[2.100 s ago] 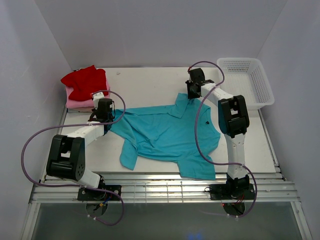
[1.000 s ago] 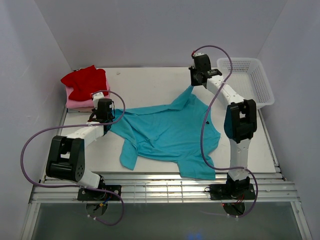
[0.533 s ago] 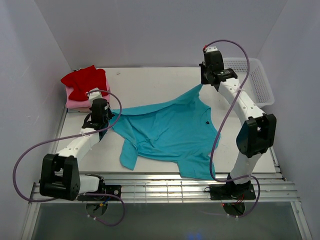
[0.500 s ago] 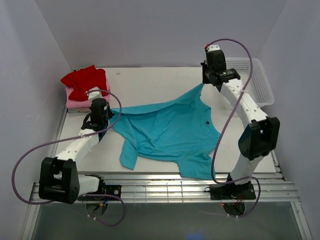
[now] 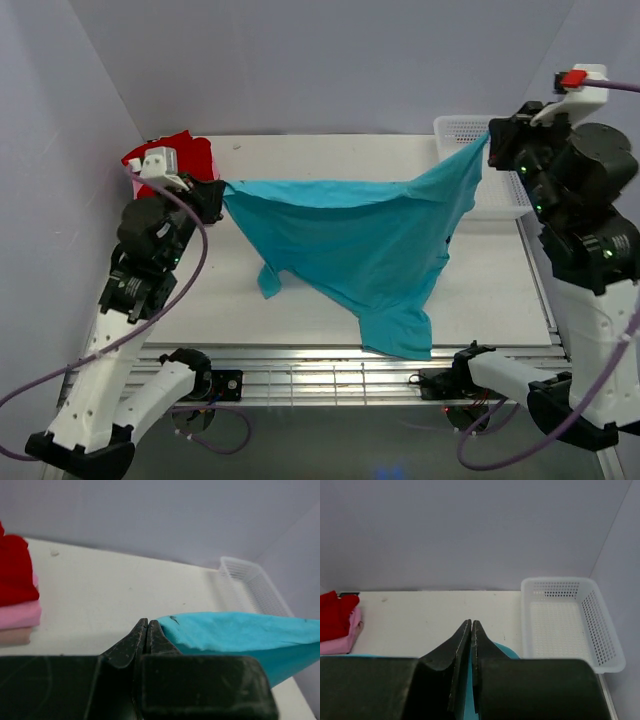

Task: Fold and stack the t-shirts
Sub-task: Flatten the tshirt out

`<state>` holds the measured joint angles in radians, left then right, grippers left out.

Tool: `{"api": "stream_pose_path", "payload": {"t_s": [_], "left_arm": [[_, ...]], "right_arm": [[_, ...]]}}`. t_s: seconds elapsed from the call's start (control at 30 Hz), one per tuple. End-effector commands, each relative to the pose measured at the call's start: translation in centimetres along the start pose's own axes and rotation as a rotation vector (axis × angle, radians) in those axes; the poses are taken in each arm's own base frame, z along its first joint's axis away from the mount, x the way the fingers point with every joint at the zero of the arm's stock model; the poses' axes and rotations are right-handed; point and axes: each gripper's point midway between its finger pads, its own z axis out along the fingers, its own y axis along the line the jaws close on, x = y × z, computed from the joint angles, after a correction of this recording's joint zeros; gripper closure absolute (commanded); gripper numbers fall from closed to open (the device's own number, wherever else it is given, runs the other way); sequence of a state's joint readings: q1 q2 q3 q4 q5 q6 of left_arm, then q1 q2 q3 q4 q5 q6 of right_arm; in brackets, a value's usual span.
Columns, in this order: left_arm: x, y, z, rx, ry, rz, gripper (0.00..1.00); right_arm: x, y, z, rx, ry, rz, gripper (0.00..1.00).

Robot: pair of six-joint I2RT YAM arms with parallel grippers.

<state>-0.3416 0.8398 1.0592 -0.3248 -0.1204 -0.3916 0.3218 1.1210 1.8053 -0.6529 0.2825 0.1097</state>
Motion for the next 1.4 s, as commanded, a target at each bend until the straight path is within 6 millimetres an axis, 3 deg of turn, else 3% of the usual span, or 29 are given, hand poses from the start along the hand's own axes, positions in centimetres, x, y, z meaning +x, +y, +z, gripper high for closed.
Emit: {"api": "stream_pose_path", "payload": {"t_s": [0.0,0.03,0.07,0.1,0.2,0.23,0.3,0.4,0.5,0.53,0.6,0.63,0.73,0.77,0.8,0.87,0.9,0.97,1.0,1.03,1.07,1.1,1.13,1.17,1.2,1.23,1.27,1.33,1.37], "left_arm": [[-4.5,-4.1,-6.4,0.195,-0.047,0.002,0.98],[-4.8,-5.3,-7.8,0.257,-0.023,-0.003,0.98],[-7.5,-6.9,-9.9,0.315,-0.069,-0.003,0.98],[-7.6,-7.3,-10.9,0.333,-0.038,-0.010,0.98],[-9.9,-9.6,-14.1,0.435,-0.040,-0.007,0.99],[-10.1,-10.1,-14.7,0.459,-0.034,-0.016,0.99],[-10.6,-10.3,-15.7,0.474,-0.047,-0.022,0.98],[-10.0,-9.8,-15.5,0.451,-0.034,-0.034,0.98],[-8.7,-9.0,-14.0,0.405,0.002,-0.045,0.98],[-7.4,-8.3,-12.8,0.371,0.034,-0.049,0.98],[-6.4,-6.9,-10.6,0.295,0.041,-0.040,0.98],[-4.4,-5.7,-8.9,0.243,0.079,-0.038,0.98],[-1.6,-2.9,-4.4,0.108,0.117,-0.012,0.99],[0.9,-1.8,-2.9,0.075,0.169,-0.004,1.00],[2.0,-0.8,-0.7,0.027,0.175,0.011,1.00],[5.1,1.3,1.8,-0.056,0.223,0.033,1.00],[5.5,1.7,3.1,-0.071,0.213,0.040,1.00],[9.0,4.1,5.9,-0.165,0.279,0.071,1.00],[9.1,4.6,7.1,-0.180,0.258,0.078,1.00],[11.0,5.7,8.6,-0.215,0.301,0.105,1.00],[11.5,6.8,9.5,-0.253,0.305,0.114,1.00],[11.2,7.2,10.8,-0.264,0.281,0.119,1.00],[13.1,8.3,12.2,-0.280,0.321,0.140,1.00],[13.4,9.3,13.2,-0.293,0.327,0.139,1.00],[12.8,9.4,14.6,-0.287,0.299,0.138,1.00],[13.3,9.8,15.5,-0.283,0.304,0.145,1.00],[15.4,11.2,16.8,-0.299,0.353,0.170,1.00],[15.4,11.4,19.2,-0.275,0.336,0.184,1.00],[17.9,12.7,20.3,-0.282,0.390,0.203,1.00]], "right_arm": [[-6.3,0.7,-6.5,-0.098,-0.164,0.059,0.92],[-7.2,0.9,-7.7,-0.119,-0.187,0.063,0.92],[-7.7,0.9,-8.7,-0.128,-0.192,0.067,0.92],[-10.0,0.9,-11.0,-0.148,-0.261,0.083,0.92],[-12.3,1.2,-13.8,-0.192,-0.324,0.100,0.92],[-13.8,1.3,-15.6,-0.220,-0.375,0.115,0.92],[-14.8,1.5,-16.8,-0.241,-0.416,0.130,0.92],[-15.0,1.7,-16.8,-0.254,-0.432,0.152,0.92],[-13.8,1.9,-14.7,-0.240,-0.392,0.153,0.92],[-13.8,1.8,-14.1,-0.229,-0.395,0.152,0.92],[-12.1,1.9,-11.2,-0.202,-0.338,0.129,0.92],[-11.9,1.6,-10.1,-0.176,-0.337,0.125,0.92],[-8.8,1.5,-4.7,-0.116,-0.257,0.087,0.92],[-7.3,1.7,-2.2,-0.099,-0.214,0.072,0.92],[-5.0,1.7,0.1,-0.083,-0.159,0.047,0.92],[-3.0,1.7,3.5,-0.053,-0.122,0.027,0.92],[0.1,1.9,6.8,-0.035,-0.045,0.000,0.92],[4.0,1.8,11.5,-0.001,0.026,-0.026,0.92],[5.5,1.8,13.1,0.008,0.056,-0.038,0.92],[7.1,1.6,14.8,0.020,0.086,-0.050,0.92],[10.5,1.6,17.7,0.029,0.156,-0.069,0.92],[11.7,1.5,19.2,0.033,0.175,-0.075,0.92],[12.3,1.2,20.7,0.038,0.182,-0.082,0.92],[15.8,1.1,23.2,0.047,0.245,-0.100,0.92],[16.9,0.9,24.4,0.054,0.263,-0.108,0.92],[16.8,0.6,25.7,0.065,0.253,-0.110,0.92],[20.2,0.4,27.7,0.069,0.312,-0.131,0.92],[22.1,0.0,29.4,0.081,0.340,-0.141,0.92],[23.8,-0.2,30.8,0.089,0.361,-0.151,0.92]]}}
